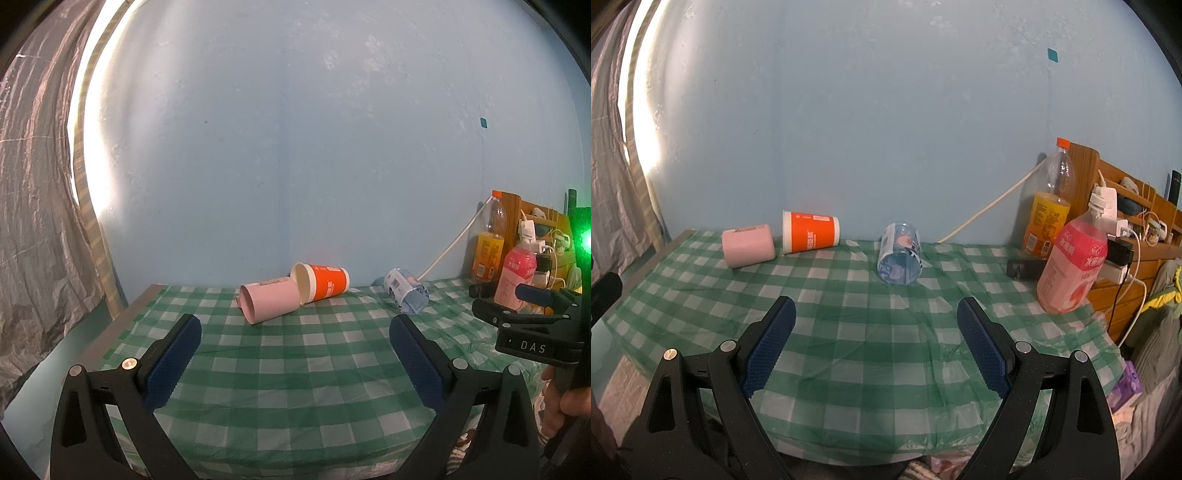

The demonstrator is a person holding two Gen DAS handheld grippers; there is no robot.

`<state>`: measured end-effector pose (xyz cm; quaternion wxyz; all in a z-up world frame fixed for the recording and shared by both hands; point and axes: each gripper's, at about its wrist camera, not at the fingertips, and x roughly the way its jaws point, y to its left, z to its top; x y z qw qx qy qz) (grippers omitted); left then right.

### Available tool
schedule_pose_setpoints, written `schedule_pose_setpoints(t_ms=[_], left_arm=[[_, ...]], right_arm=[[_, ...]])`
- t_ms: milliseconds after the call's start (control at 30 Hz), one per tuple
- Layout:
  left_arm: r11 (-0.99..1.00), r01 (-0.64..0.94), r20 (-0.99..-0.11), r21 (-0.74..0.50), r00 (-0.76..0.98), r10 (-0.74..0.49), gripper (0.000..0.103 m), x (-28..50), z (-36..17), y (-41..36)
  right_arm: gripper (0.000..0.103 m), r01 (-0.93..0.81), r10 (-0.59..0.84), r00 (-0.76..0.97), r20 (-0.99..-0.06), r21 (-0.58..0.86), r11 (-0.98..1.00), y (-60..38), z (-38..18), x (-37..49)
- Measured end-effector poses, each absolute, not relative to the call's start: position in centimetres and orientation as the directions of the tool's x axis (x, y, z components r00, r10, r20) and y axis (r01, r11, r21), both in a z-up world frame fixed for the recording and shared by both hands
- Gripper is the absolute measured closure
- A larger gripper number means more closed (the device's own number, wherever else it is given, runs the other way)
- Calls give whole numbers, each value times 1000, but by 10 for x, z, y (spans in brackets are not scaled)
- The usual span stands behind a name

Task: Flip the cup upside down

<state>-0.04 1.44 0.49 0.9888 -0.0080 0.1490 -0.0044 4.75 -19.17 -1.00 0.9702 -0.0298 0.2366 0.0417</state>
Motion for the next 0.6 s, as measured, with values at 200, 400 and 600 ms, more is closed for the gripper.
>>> schedule_pose_setpoints(t_ms=[200, 400, 600], left_arm=[[1000, 6, -300, -15, 954, -10, 0, 0, 4, 15], [1000, 4, -300, -14, 954, -8, 0, 1, 1, 13], [1000, 4, -304, -14, 953, -8, 0, 2, 1, 14]], right_arm=[[15, -94, 66, 884, -463, -38, 995, -192, -10, 48], [15, -92, 66, 884, -463, -34, 995, -193, -11, 48], [15, -95, 67, 884, -463, -35, 995, -194, -11, 49]])
